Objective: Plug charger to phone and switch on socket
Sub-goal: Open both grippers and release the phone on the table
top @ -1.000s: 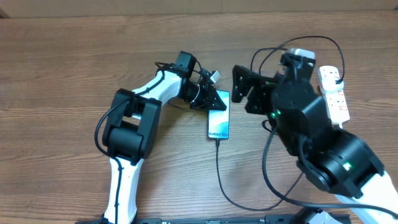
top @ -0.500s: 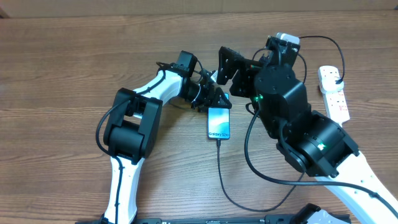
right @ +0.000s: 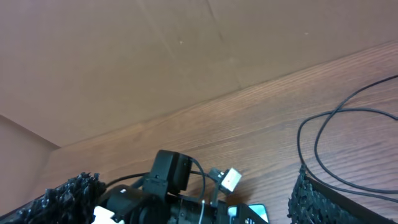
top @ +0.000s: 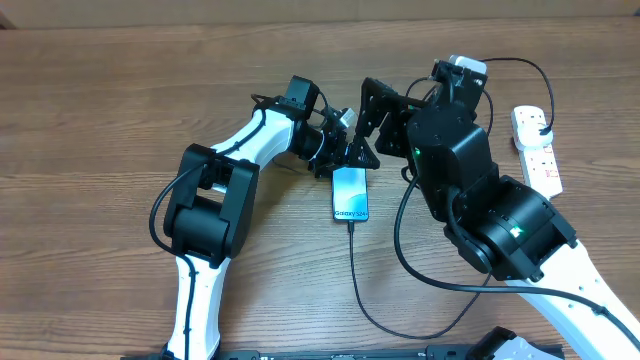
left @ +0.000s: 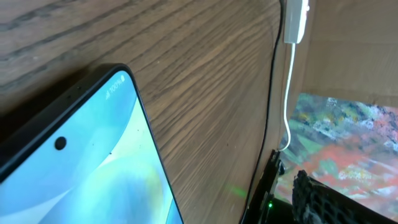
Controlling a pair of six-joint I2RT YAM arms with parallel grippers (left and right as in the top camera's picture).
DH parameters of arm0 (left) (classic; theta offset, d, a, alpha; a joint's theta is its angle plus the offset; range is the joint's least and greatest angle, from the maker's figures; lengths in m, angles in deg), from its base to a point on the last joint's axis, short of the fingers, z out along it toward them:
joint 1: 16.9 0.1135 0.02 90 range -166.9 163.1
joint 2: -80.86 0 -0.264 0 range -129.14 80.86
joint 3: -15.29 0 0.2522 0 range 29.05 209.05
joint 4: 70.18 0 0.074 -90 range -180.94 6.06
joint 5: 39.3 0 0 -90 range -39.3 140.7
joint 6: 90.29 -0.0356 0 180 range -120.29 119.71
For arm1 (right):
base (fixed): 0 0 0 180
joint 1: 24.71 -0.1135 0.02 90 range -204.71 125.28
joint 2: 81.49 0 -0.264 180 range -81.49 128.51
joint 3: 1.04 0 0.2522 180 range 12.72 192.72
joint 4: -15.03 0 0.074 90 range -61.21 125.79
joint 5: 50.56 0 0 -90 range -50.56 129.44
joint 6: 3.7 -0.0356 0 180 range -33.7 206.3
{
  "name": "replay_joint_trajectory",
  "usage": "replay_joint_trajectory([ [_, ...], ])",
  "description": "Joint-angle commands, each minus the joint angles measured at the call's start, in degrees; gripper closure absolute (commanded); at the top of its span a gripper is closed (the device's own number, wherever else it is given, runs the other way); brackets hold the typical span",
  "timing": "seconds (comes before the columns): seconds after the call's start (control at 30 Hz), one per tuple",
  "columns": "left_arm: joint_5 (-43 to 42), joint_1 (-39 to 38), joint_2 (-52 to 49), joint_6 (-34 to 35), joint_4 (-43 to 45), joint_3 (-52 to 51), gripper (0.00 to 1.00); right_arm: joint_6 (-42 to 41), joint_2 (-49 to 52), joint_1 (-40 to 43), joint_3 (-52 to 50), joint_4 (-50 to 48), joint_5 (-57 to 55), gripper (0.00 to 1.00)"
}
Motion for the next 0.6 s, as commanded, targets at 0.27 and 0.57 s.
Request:
replay_joint_trajectory([
  [0.27, 22.3, 0.0, -2.1, 16.9, -5.6, -1.3, 0.0, -0.2, 0.0, 0.2, -0.3, 2.7, -1.0, 0.0],
  [0.57, 29.7, 0.0, -2.1, 19.6, -12.7, -1.3, 0.0, -1.9, -0.2, 0.2, -0.3, 5.1, 0.5, 0.0],
])
